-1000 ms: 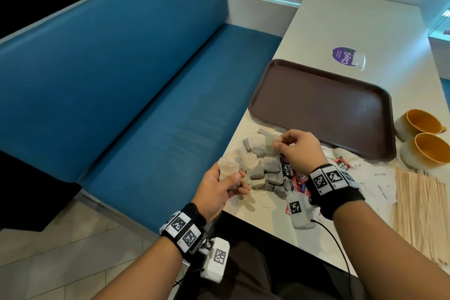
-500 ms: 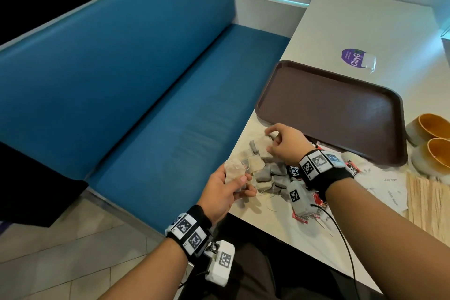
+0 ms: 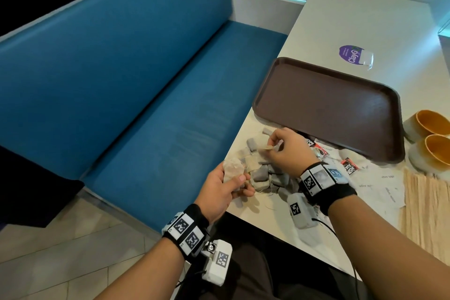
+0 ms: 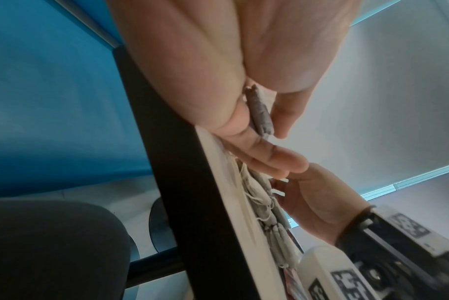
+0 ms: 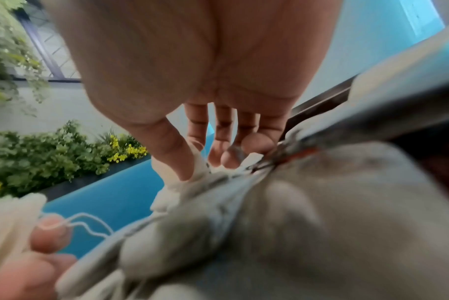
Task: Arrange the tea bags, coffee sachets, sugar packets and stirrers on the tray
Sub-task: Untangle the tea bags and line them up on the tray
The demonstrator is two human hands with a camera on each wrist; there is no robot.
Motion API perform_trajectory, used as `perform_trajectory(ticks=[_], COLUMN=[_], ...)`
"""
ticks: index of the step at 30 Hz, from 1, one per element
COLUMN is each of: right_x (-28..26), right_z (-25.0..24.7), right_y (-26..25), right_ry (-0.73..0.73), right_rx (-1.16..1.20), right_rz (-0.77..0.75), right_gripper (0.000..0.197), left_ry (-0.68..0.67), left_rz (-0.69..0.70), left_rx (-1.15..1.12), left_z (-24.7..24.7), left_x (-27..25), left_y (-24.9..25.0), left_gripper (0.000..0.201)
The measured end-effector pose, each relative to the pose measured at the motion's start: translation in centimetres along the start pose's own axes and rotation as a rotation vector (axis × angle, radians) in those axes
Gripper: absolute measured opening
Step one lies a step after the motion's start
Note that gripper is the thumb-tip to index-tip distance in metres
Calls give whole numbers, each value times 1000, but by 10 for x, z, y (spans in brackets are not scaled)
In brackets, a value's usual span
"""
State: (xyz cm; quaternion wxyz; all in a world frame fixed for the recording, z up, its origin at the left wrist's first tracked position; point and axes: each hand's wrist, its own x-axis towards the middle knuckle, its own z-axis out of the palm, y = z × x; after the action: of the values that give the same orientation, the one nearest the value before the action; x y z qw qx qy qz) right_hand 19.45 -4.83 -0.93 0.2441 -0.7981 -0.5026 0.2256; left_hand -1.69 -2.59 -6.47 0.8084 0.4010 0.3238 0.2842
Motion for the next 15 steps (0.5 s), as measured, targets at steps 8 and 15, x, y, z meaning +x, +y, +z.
perform_trajectory(ticks=[8,15], right_x=[-28,-53], right_z=[-28,-23], right_y=[2,-22], right_ry=[180,-32], right_rx=[310,658], right_rz=[18,20], right_gripper=[21,14], left_ry=[7,18], left_rz=[-10,-21], left_rx=[6,-87], left_z=[4,12], left_x=[-3,-6], left_y=[5,10], left_gripper=[19,41])
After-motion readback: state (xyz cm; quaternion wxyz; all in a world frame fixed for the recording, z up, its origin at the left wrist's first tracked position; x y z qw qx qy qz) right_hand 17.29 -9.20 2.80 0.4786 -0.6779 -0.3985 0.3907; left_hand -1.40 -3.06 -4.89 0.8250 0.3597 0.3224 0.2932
